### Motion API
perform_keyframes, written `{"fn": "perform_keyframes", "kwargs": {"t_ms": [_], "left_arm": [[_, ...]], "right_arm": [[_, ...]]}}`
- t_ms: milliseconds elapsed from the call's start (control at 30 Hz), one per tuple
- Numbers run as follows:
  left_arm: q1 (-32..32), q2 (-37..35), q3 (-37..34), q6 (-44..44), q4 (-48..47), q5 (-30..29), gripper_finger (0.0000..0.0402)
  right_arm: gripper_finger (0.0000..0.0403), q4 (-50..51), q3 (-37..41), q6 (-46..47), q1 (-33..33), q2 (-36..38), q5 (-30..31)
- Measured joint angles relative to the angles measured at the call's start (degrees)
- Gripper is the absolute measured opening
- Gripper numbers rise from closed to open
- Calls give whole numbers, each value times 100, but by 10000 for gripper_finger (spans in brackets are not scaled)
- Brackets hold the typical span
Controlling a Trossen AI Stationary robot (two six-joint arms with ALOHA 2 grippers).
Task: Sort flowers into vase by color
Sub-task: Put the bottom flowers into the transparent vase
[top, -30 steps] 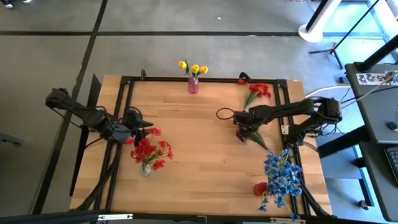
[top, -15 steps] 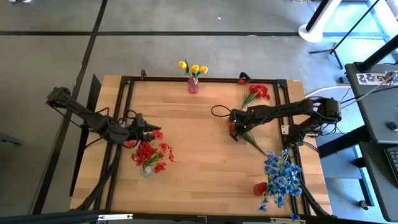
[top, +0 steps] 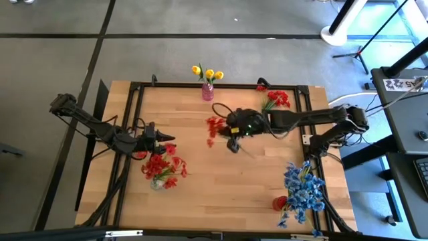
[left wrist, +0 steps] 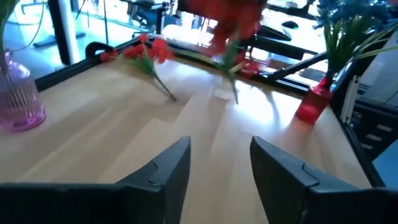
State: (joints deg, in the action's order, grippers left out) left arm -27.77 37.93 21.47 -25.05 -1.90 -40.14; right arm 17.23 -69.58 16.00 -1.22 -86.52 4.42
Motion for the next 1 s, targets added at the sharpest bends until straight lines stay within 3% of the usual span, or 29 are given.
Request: {"fn": "perform_keyframes", "kwargs": {"t_ms": [233,500,600,800,1000], "left_arm": [[217,203,0,1195,1251,390,202],[747,968,0,2261,3205,1548,202],[917,1280,0,2476,3792,1724,202],[1269,1641,0,2563,4069,1988,202],[1525,1859,0,2567,4323,2116,202]], "right_arm": [[12,-1996,-231,-1053,-609,-2,538],[18,-3531,-229,-1431,-589,-432,204],[14,-4195,-234,-1498,-595,-755,204],[14,-5652,-241,-1518,-665,-1375,118],[14,-6262,-251,-1506,-666,-1608,279]]}}
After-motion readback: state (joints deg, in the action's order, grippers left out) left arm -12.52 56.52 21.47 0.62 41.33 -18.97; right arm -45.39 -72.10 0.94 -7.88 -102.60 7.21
